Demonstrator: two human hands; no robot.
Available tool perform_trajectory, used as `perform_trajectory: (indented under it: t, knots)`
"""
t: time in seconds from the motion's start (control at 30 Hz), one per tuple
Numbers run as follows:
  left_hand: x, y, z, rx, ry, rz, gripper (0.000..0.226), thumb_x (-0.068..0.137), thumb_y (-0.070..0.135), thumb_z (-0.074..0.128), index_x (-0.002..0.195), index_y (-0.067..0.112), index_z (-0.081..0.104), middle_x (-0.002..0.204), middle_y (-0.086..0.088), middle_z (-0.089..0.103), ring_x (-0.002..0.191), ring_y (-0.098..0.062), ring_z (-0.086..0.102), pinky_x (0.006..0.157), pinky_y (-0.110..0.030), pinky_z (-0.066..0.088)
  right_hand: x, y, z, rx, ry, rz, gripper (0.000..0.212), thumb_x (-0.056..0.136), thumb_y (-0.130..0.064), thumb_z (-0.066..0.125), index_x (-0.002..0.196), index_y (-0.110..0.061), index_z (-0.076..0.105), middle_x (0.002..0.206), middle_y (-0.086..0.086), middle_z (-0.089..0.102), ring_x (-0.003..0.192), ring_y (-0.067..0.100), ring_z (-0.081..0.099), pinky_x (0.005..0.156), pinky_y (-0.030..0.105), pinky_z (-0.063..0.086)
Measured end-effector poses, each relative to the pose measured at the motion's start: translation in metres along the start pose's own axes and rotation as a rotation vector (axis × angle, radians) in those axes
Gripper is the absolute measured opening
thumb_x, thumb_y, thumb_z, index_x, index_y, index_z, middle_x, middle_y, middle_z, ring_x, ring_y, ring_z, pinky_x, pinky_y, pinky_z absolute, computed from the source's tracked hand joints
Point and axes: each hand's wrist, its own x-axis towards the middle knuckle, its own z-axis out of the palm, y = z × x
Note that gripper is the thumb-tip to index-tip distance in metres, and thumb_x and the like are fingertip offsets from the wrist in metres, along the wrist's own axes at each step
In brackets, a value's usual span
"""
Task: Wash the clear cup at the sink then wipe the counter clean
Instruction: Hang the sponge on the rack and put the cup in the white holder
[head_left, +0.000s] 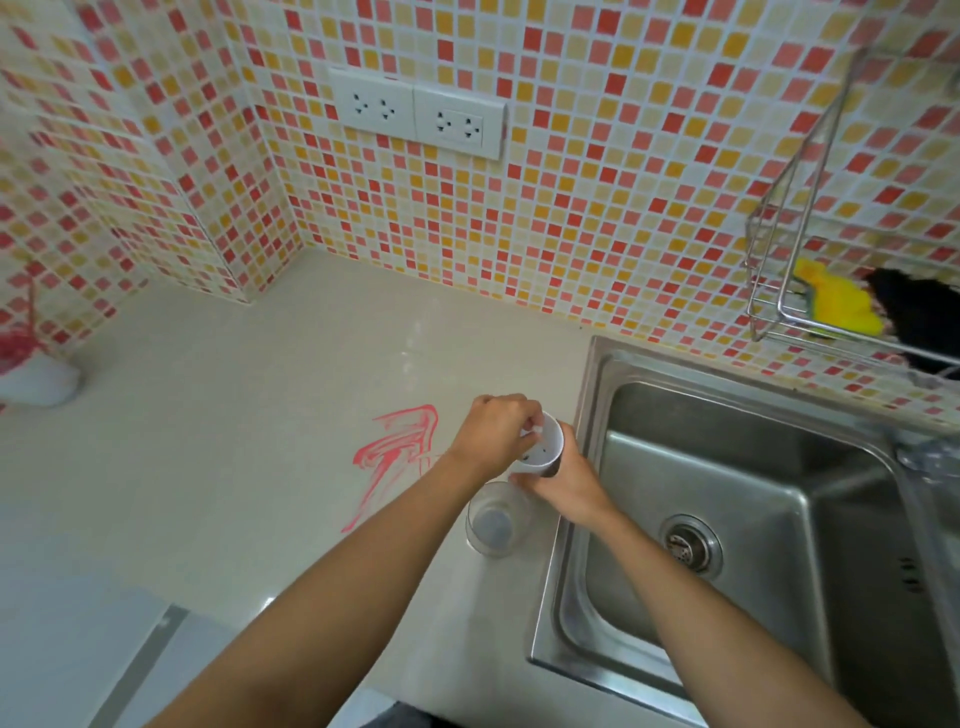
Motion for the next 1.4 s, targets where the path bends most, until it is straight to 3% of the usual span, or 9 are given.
perform_trajectory:
  t: [0.2, 0.33, 0.53, 0.63, 0.8, 0.97, 1.2, 1.3, 1.4]
  knots:
    - [-0.026, -0.011, -0.001, -0.186, 0.066, -0.041, 0.043, 0.089, 0.006, 0.057, 0.132, 0.011, 0.059, 0.125, -0.012, 0.064, 0.114, -0.031, 0.058, 0.101, -0.035, 0.041, -0.002, -0.010, -0.004, 0.063, 0.067, 0.015, 0.084, 0.055, -0.037, 0.087, 0.123, -0.042, 0.038, 0.117, -0.017, 0.058, 0.107, 0.008, 0.059, 0.087, 0.027, 0.049]
    - [-0.090, -0.027, 0.007, -0.433, 0.137, -0.220, 0.077, 0.070, -0.014, 0.044, 0.144, 0.010, 0.043, 0.141, -0.009, 0.046, 0.132, -0.021, 0.042, 0.110, -0.018, 0.026, -0.011, -0.021, -0.032, 0.023, 0.109, -0.011, 0.082, 0.063, -0.017, 0.085, 0.127, -0.030, 0.037, 0.124, -0.007, 0.050, 0.106, 0.008, 0.054, 0.083, 0.017, 0.042]
    - [-0.137, -0.038, 0.044, -0.481, -0.109, -0.203, 0.092, 0.073, 0.023, 0.077, 0.150, 0.023, 0.026, 0.147, 0.004, 0.031, 0.136, -0.010, 0.032, 0.112, -0.021, 0.025, -0.049, -0.013, -0.063, -0.486, -0.060, -0.072, 0.085, 0.056, -0.029, 0.084, 0.127, -0.031, 0.037, 0.121, -0.006, 0.033, 0.103, 0.014, 0.049, 0.086, 0.024, 0.037]
    - [-0.127, -0.031, 0.053, -0.537, -0.052, -0.223, 0.087, 0.071, 0.032, 0.083, 0.144, 0.020, 0.037, 0.142, 0.003, 0.043, 0.131, -0.012, 0.040, 0.111, -0.030, 0.034, -0.061, -0.017, -0.066, -0.578, -0.088, -0.102, 0.085, 0.058, -0.026, 0.081, 0.131, -0.028, 0.037, 0.124, -0.006, 0.028, 0.104, 0.016, 0.048, 0.088, 0.024, 0.039]
    - [-0.105, -0.027, 0.056, -0.594, -0.002, -0.235, 0.084, 0.071, 0.024, 0.085, 0.142, 0.014, 0.041, 0.141, -0.002, 0.049, 0.129, -0.016, 0.046, 0.102, -0.016, 0.029, -0.067, -0.035, -0.068, -0.766, -0.053, -0.167, 0.083, 0.059, -0.033, 0.076, 0.132, -0.035, 0.037, 0.126, -0.003, 0.026, 0.109, 0.024, 0.040, 0.089, 0.039, 0.048]
    - [-0.090, -0.025, 0.061, -0.605, 0.029, -0.199, 0.084, 0.067, 0.020, 0.088, 0.139, 0.013, 0.046, 0.135, -0.005, 0.054, 0.120, -0.019, 0.052, 0.098, -0.020, 0.035, -0.068, -0.062, -0.058, -0.964, -0.023, -0.280, 0.082, 0.064, -0.041, 0.072, 0.138, -0.037, 0.035, 0.131, 0.002, 0.034, 0.113, 0.026, 0.033, 0.097, 0.042, 0.040]
    - [-0.090, -0.022, 0.062, -0.713, 0.051, -0.193, 0.076, 0.060, 0.036, 0.084, 0.129, 0.023, 0.055, 0.117, 0.006, 0.065, 0.103, -0.013, 0.061, 0.090, -0.038, 0.051, -0.061, -0.081, -0.025, -0.822, -0.043, -0.354, 0.081, 0.069, -0.042, 0.074, 0.140, -0.034, 0.035, 0.139, -0.007, 0.039, 0.119, 0.024, 0.033, 0.101, 0.039, 0.039]
    - [-0.096, -0.021, 0.066, -0.792, 0.022, -0.248, 0.105, 0.065, 0.034, 0.087, 0.149, 0.021, 0.027, 0.130, 0.009, 0.055, 0.112, -0.008, 0.057, 0.096, -0.030, 0.048, -0.056, -0.071, -0.009, -0.766, -0.122, -0.349, 0.078, 0.069, -0.037, 0.071, 0.138, -0.040, 0.034, 0.140, -0.006, 0.031, 0.117, 0.030, 0.044, 0.098, 0.040, 0.044]
    - [-0.099, -0.015, 0.065, -0.771, 0.087, -0.202, 0.088, 0.065, 0.034, 0.081, 0.142, 0.026, 0.038, 0.131, 0.005, 0.052, 0.120, -0.012, 0.052, 0.096, -0.023, 0.045, -0.052, -0.061, 0.000, -0.651, -0.142, -0.300, 0.075, 0.072, -0.036, 0.068, 0.137, -0.046, 0.033, 0.143, -0.007, 0.024, 0.123, 0.029, 0.041, 0.101, 0.040, 0.042]
